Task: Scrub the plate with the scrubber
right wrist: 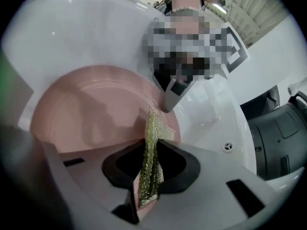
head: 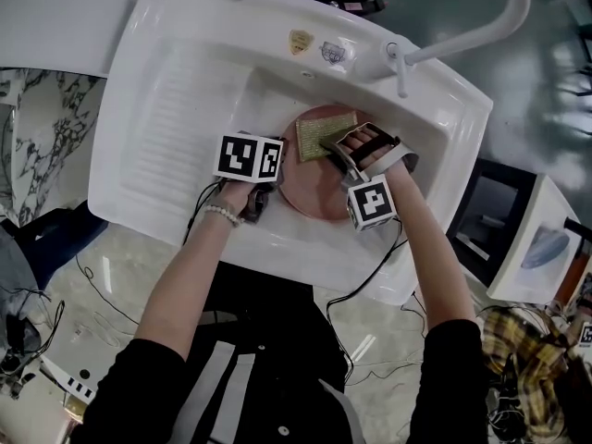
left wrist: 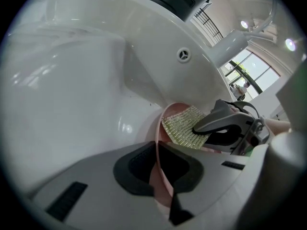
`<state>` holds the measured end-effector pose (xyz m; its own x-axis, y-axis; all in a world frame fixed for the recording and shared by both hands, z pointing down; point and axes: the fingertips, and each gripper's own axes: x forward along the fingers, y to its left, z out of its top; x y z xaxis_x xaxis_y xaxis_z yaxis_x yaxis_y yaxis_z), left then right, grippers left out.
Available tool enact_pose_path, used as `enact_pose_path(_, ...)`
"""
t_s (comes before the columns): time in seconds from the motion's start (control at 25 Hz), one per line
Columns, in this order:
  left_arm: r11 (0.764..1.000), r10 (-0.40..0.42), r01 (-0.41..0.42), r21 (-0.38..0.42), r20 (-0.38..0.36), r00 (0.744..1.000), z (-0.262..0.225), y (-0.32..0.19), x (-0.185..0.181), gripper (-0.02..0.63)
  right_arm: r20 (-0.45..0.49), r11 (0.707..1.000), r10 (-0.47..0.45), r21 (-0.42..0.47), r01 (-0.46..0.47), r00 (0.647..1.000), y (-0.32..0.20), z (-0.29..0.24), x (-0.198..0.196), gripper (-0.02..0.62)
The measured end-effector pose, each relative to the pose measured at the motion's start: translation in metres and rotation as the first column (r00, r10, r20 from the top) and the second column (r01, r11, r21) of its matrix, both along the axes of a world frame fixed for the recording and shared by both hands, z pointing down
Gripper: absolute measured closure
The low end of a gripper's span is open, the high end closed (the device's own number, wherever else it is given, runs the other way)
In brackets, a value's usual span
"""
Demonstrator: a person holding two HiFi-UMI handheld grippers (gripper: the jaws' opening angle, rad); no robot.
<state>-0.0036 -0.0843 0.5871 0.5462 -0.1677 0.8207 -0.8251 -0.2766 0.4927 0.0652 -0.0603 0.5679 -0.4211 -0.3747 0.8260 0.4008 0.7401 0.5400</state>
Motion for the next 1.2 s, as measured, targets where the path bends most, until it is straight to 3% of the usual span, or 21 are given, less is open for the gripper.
enact_pose_path(0.28,1.000,0.004,-0.004,0.007,0.000,1.000,-0.002,-0.001,0.001,0.591,-0.081,0.999,0.029,-0.017,-0.031,0.996,-0.006,0.021,0.019,0.518)
enact_pose_path(0.44,1.000,0.003,-0.003,0.006,-0.004,1.000,-0.002,-0.001,0.001,0.591,-0.066,0.986,0.158,-0.040,-0.160,0.985,-0.007,0.024,0.030,0.518)
enact_pose_path(0.6,1.000,0.002,-0.002,0.006,-0.007,1.000,-0.003,-0.001,0.001,0.591,-0.143,0.957,0.276,-0.055,-0.286,0.951,-0.006,0.026,0.044,0.518)
enact_pose_path(0.96,1.000,0.004,-0.004,0.009,-0.018,1.000,-0.004,-0.001,0.003,0.591,-0.369,0.836,0.467,-0.113,-0.537,0.804,0.018,0.023,0.080,0.518)
enact_pose_path(1.2,1.000,0.003,-0.003,0.008,-0.021,1.000,-0.004,-0.001,0.003,0.591,-0.540,0.738,0.448,-0.226,-0.636,0.712,0.057,0.020,0.092,0.518)
